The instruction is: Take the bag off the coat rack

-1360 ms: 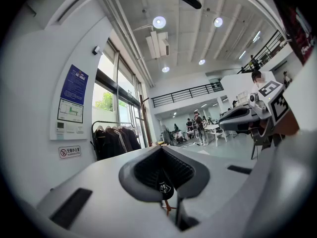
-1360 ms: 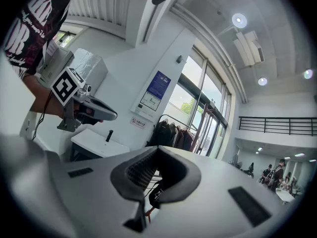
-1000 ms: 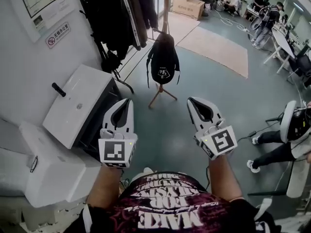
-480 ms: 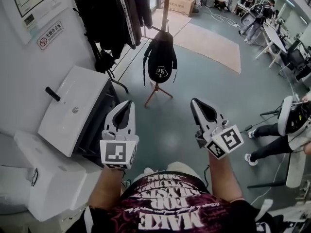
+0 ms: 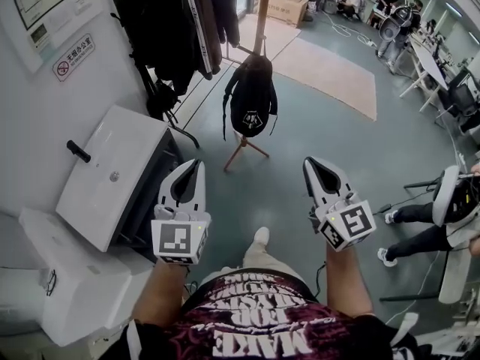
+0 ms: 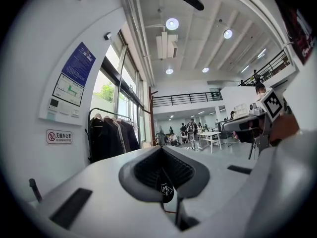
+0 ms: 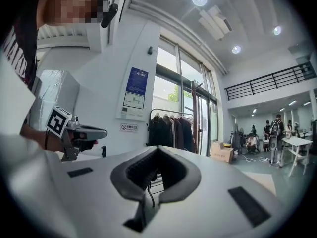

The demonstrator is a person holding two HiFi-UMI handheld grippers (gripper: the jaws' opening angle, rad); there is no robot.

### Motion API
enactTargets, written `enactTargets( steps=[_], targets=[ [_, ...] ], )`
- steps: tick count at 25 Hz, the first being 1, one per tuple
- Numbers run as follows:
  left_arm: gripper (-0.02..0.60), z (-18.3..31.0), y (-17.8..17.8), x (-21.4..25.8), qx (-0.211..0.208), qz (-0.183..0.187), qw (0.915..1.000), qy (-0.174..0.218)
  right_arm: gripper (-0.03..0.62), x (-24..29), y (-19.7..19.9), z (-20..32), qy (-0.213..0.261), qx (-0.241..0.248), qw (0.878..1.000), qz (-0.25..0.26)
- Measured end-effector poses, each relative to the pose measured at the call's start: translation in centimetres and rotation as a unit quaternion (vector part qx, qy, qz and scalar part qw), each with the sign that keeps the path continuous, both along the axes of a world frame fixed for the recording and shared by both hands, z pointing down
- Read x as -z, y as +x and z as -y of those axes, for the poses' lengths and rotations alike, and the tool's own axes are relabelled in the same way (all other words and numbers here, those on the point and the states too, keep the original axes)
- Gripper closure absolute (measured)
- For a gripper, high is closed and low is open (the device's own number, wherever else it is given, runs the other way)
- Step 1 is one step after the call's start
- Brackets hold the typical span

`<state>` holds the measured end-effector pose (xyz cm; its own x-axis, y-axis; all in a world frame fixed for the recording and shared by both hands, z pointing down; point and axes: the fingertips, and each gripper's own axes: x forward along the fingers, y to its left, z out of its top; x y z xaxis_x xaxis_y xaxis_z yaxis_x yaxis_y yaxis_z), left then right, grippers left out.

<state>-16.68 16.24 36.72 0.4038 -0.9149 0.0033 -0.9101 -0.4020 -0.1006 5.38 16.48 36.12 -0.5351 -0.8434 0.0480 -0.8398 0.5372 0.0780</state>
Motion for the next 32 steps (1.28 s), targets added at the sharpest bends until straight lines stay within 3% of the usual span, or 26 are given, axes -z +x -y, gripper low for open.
enactTargets(
  steps=[4, 15, 32],
  targets=[
    [0.575, 2.9, 0.3, 0.2, 0.012, 0.006, 0.9999, 0.001, 0.589, -0.6, 1.0, 3.2, 0.006, -0.001, 0.999, -0.032],
    [0.575, 9.8, 2.9, -0.1, 0.023, 0.009, 0.9996, -0.011, 0.589, -1.1, 2.7, 10.6, -0.001, 0.034, 0.999, -0.038],
    [0.575, 16.1, 6.4, -0.3, 0.053, 0.015, 0.9984, -0.016, 0.589, -2.4, 5.6, 18.2, -0.021, 0.071, 0.997, -0.009]
  ],
)
